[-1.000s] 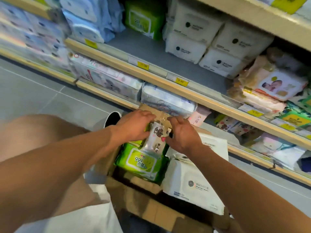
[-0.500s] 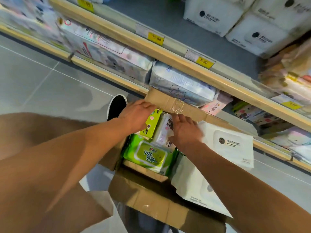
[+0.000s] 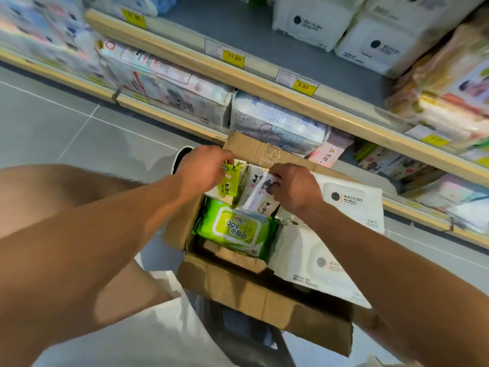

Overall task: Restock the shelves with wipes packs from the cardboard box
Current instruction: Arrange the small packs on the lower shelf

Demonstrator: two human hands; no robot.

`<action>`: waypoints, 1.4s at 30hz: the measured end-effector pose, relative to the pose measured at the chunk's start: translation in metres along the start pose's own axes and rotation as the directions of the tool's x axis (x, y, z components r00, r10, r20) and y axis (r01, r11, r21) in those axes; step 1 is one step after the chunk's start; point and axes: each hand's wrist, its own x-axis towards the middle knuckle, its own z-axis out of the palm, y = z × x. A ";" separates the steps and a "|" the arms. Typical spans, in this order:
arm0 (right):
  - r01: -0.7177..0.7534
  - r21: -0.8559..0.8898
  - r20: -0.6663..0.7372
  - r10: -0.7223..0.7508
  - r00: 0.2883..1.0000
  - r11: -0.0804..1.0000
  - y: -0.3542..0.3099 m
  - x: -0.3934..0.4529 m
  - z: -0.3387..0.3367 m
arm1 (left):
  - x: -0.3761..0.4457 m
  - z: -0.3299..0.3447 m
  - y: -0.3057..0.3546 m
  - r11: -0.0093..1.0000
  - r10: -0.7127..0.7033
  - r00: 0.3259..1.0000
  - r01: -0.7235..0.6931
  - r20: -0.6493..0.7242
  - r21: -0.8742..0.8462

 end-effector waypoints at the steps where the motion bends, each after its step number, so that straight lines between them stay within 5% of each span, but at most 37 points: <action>1: 0.012 0.021 -0.024 -0.012 1.000 1.000 0.000 -0.004 -0.006 | -0.004 -0.005 0.003 1.000 -0.003 1.000 0.003 -0.018 -0.004; 15: 0.048 -0.040 -0.494 -0.062 0.867 0.998 0.064 -0.080 -0.133 | 0.003 -0.076 0.133 0.983 0.174 0.934 -0.181 -0.312 0.006; 28: -0.204 -0.076 -0.549 0.130 0.825 0.976 0.229 -0.138 -0.156 | 0.065 -0.003 0.288 0.929 0.361 0.911 -0.371 -0.199 -0.010; 42: -0.312 -0.274 -0.470 0.156 0.869 0.910 0.366 -0.077 -0.089 | 0.149 0.097 0.324 0.930 0.362 0.929 -0.366 -0.079 -0.042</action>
